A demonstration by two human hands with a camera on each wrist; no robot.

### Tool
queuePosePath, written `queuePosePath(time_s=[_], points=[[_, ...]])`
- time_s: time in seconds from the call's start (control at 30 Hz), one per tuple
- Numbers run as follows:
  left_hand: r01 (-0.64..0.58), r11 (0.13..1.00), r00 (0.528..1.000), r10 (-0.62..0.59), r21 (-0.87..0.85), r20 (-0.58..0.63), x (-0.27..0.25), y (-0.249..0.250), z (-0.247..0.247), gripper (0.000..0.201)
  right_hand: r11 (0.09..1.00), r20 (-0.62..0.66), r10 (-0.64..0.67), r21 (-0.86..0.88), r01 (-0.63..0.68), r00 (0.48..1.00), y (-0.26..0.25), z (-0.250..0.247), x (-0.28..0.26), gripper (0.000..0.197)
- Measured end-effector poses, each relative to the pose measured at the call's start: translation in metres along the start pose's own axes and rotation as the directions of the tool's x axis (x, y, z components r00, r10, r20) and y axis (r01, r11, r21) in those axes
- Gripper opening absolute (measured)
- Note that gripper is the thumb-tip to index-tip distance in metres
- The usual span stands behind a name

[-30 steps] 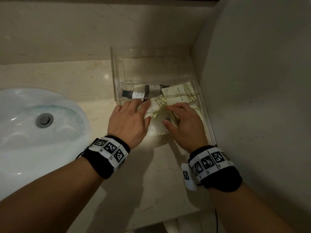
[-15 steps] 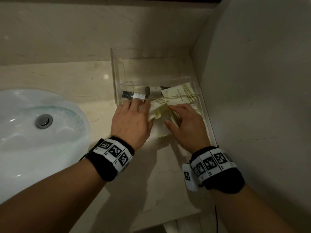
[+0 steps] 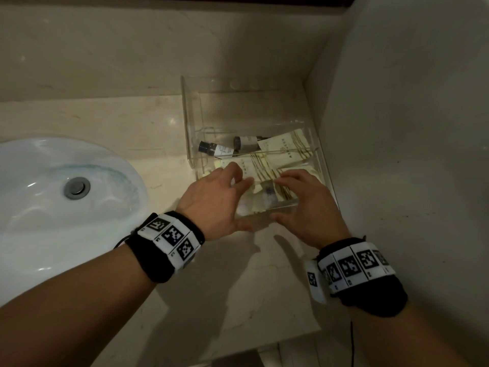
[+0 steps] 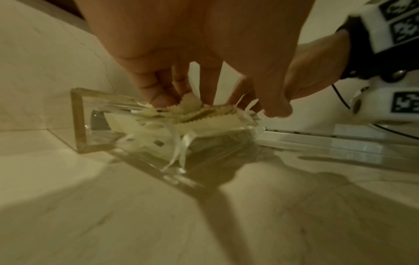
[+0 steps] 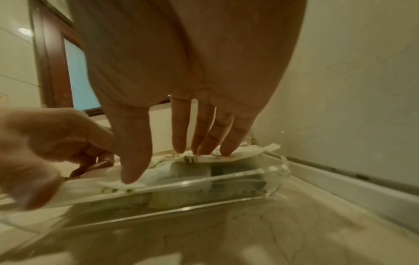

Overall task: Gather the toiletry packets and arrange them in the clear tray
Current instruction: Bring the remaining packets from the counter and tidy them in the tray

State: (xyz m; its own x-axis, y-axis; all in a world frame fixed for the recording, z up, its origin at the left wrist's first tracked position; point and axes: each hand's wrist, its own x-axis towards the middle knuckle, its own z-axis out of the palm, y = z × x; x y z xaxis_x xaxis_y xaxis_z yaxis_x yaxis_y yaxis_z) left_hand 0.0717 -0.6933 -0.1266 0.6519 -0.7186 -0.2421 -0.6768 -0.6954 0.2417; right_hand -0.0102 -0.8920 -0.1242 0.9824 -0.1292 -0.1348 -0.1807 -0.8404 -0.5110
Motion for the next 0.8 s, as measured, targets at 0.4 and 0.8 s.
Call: queuePosePath(time_s=[0.4, 0.8], points=[[0.004, 0.997, 0.986, 0.008, 0.072, -0.165, -0.008, -0.009, 0.007, 0.054, 0.982, -0.091, -0.158, -0.120, 0.147, 0.983, -0.001, 0.006, 0.015, 0.039], [-0.023, 0.999, 0.946, 0.032, 0.033, -0.323, -0.011, -0.022, 0.020, 0.042, 0.921, -0.223, -0.330, -0.289, 0.261, 0.917, 0.013, 0.028, 0.013, 0.038]])
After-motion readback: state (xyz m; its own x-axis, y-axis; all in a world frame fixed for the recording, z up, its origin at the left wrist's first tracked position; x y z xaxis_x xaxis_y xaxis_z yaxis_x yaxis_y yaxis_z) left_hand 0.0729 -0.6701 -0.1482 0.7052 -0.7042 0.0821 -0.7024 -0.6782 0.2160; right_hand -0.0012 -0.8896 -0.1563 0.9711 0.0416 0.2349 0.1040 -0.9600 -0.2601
